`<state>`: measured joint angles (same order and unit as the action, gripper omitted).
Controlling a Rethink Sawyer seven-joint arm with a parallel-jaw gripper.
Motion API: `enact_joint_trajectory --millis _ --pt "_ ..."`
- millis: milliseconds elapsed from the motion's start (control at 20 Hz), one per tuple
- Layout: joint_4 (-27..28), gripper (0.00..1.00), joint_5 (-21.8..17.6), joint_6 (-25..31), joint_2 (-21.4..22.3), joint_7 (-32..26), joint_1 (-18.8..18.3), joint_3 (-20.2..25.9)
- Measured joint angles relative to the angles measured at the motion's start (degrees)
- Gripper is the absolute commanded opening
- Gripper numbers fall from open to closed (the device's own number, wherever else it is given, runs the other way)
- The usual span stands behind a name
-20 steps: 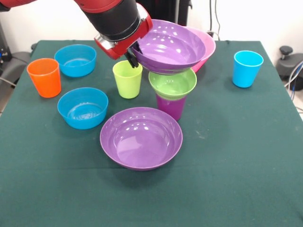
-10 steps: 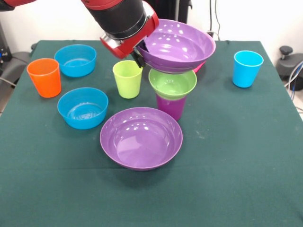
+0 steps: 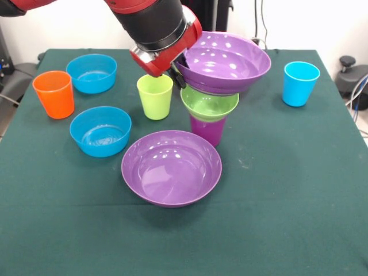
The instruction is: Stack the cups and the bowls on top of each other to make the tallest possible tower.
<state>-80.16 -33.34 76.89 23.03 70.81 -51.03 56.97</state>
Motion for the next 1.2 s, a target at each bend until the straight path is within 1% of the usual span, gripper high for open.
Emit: enact_joint_trajectory --millis 1200 --pt "-0.1 0.0 -1.55 0.01 -0.11 0.0 -0.01 -0.03"
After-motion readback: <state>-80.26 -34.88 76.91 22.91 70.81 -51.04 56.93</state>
